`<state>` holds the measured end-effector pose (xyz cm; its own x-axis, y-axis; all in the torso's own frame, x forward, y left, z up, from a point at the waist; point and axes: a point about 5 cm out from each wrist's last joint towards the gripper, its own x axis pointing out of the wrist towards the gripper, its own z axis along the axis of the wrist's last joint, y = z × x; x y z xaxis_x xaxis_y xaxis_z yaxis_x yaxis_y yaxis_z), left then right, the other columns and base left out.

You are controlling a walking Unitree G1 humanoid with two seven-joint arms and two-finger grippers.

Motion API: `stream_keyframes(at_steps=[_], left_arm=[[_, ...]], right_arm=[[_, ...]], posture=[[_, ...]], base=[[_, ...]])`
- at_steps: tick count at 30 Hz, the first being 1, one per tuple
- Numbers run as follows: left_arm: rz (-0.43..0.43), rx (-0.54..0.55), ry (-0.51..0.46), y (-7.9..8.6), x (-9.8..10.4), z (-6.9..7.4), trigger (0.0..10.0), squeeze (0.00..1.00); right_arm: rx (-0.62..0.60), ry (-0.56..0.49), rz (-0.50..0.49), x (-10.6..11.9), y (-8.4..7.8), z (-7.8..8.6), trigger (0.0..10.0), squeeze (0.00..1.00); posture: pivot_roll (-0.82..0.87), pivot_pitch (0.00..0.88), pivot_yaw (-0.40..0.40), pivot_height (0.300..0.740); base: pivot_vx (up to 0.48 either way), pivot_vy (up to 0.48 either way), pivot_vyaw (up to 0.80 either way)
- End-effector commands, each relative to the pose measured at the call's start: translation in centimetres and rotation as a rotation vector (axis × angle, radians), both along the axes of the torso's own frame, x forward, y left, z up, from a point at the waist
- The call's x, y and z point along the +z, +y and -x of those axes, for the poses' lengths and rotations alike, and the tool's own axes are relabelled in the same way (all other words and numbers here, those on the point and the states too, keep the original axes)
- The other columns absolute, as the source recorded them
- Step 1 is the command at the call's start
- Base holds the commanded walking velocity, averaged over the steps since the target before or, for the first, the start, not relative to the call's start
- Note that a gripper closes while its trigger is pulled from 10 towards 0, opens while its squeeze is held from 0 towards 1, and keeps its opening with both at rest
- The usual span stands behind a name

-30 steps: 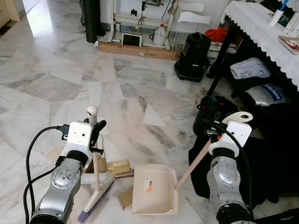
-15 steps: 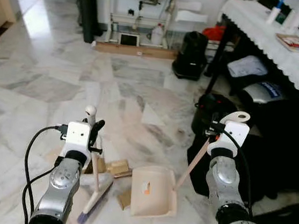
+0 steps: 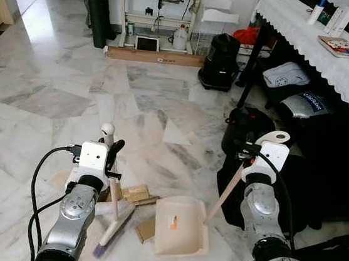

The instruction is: Sweep floor

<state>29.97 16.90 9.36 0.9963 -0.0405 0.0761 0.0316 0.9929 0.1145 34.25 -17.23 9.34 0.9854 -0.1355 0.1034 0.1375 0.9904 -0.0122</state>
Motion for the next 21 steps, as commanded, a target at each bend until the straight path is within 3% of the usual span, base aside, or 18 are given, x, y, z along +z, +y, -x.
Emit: stream_keyframes(at_steps=[1,16,21], left_arm=[[0.001,-0.013,-0.033,-0.23,0.82,-0.3,10.0,0.0],[0.001,-0.012,-0.033,-0.21,0.84,-0.29,10.0,0.0],[0.001,-0.012,-0.034,-0.19,0.83,-0.3,10.0,0.0]], right_arm=[[0.001,-0.011,0.006,0.52,-0.11,-0.31,10.0,0.0],[0.002,0.005,0.006,0.24,-0.18,-0.25,10.0,0.0],[0.002,0.005,0.005,0.24,-0.16,-0.26,10.0,0.0]], posture=[[0.03,0.022,-0.069,0.74],[0.03,0.022,-0.068,0.74],[0.03,0.018,-0.068,0.74]], base=[[0.0,0.0,0.0],[0.0,0.0,0.0],[0.254,0.0,0.0]])
